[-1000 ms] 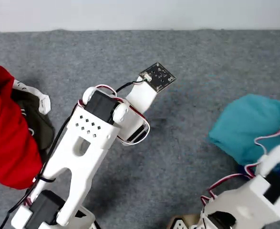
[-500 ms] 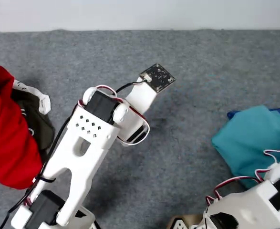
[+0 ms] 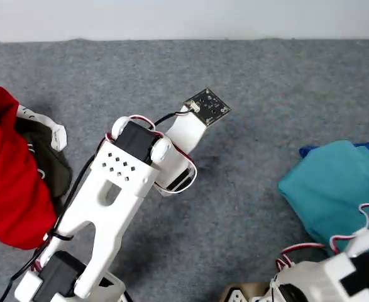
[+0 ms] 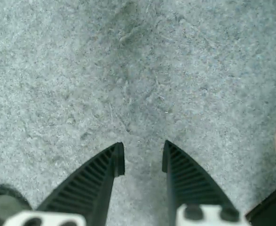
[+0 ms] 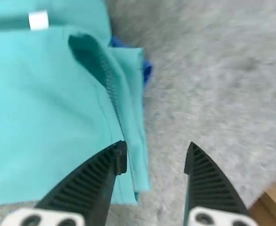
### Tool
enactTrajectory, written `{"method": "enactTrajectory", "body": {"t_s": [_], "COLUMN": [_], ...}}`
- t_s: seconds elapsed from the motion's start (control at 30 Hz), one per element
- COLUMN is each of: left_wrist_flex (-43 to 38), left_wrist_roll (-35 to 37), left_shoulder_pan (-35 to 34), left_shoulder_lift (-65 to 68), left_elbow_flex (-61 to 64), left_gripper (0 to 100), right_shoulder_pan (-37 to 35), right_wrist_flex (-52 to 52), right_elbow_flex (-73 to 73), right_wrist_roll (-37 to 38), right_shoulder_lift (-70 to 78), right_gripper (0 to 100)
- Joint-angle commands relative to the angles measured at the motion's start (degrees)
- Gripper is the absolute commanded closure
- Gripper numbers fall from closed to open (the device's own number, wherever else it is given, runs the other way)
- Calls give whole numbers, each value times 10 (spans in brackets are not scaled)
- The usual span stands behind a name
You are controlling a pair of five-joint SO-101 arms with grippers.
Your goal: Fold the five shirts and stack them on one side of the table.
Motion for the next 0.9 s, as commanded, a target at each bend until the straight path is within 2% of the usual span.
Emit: {"method": "enactTrajectory", "body": {"t_s": [0.0, 0.07, 0.23, 0.33, 0.47, 0.67, 0.87], "left_wrist_flex": [8, 8, 7, 7, 8, 9, 7], "left_wrist_roll": [-6, -6, -6, -6, -3, 50, 51], "left_shoulder_pan": [-7, -8, -9, -46, -195, -441, -668], "left_shoulder_lift": [-23, -23, -23, -24, -24, -24, -18], "left_elbow_flex": [-13, -18, -23, -36, -110, -154, -157], "left_gripper": [866, 866, 866, 866, 866, 863, 862], "right_shoulder_pan": [-13, -51, -207, -283, -344, -382, -396], "right_wrist_flex": [15, 7, -40, -20, 26, 26, 7], "right_elbow_flex": [-25, -24, 8, 37, 74, 115, 156], "right_wrist_roll": [23, 20, 34, 106, 187, 191, 191], "right_shoulder_lift": [-80, -102, -108, -115, -135, -178, -186], "right_gripper": [793, 794, 794, 794, 794, 794, 794]}}
